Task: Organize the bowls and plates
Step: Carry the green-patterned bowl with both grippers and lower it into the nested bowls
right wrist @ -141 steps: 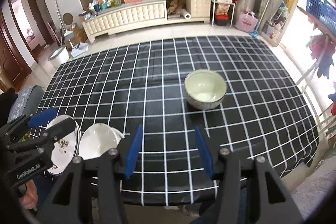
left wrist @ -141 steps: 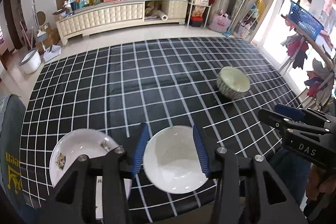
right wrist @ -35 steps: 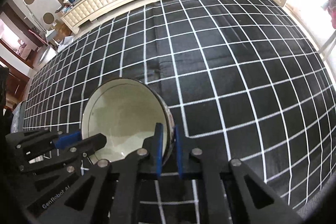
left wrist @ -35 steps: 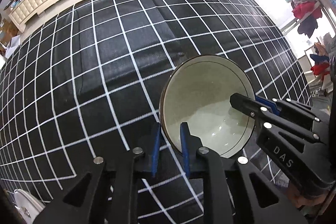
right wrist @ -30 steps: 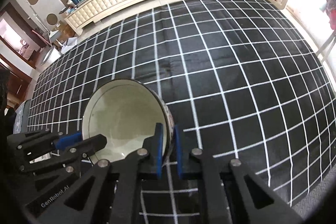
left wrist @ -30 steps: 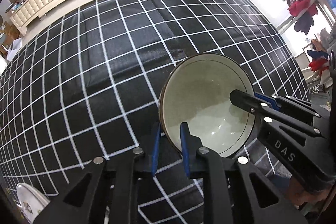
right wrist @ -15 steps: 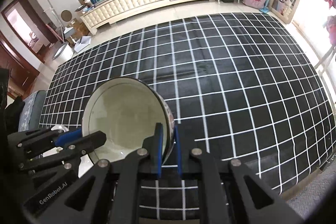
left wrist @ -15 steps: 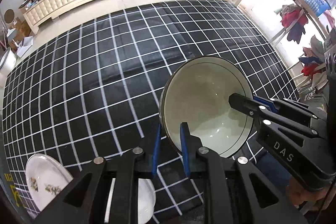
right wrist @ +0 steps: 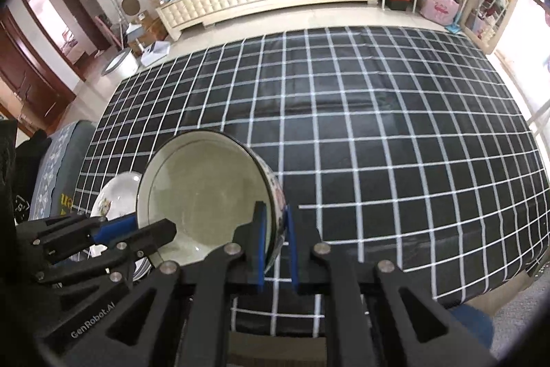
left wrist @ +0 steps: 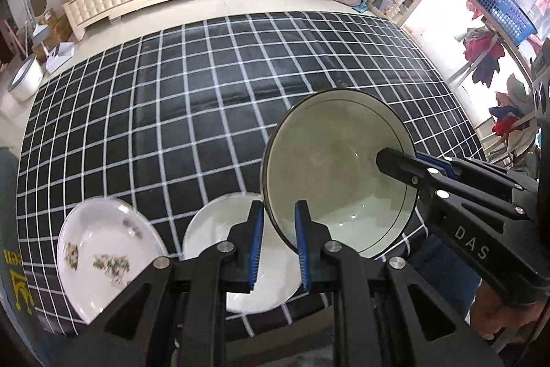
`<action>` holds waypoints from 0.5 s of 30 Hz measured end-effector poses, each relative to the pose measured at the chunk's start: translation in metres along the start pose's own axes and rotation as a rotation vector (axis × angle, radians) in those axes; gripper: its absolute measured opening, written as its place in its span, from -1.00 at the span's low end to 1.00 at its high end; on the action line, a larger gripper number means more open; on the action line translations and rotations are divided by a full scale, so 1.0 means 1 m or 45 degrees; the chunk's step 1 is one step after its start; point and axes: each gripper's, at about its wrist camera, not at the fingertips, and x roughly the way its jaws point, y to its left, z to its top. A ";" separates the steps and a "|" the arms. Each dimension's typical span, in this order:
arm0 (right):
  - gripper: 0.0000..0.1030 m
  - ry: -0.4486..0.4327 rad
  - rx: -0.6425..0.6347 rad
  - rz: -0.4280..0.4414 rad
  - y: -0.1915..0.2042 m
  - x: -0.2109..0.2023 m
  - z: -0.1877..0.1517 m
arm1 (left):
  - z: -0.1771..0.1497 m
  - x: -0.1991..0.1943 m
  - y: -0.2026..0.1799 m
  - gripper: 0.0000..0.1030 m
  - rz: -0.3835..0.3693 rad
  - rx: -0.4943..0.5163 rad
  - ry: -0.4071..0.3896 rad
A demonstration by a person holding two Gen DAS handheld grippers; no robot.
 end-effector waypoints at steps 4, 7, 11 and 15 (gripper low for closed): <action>-0.72 0.037 -0.030 -0.001 0.021 0.008 -0.010 | -0.018 -0.005 0.021 -0.68 0.013 -0.031 0.007; -0.72 0.056 -0.038 -0.006 0.031 0.013 -0.014 | -0.029 -0.007 0.032 -0.69 0.006 -0.057 0.006; -0.72 0.080 -0.048 -0.030 0.038 0.019 -0.020 | -0.040 -0.004 0.043 -0.69 -0.003 -0.073 0.024; -0.72 0.119 -0.041 -0.034 0.038 0.028 -0.023 | -0.049 0.002 0.050 -0.69 -0.018 -0.082 0.041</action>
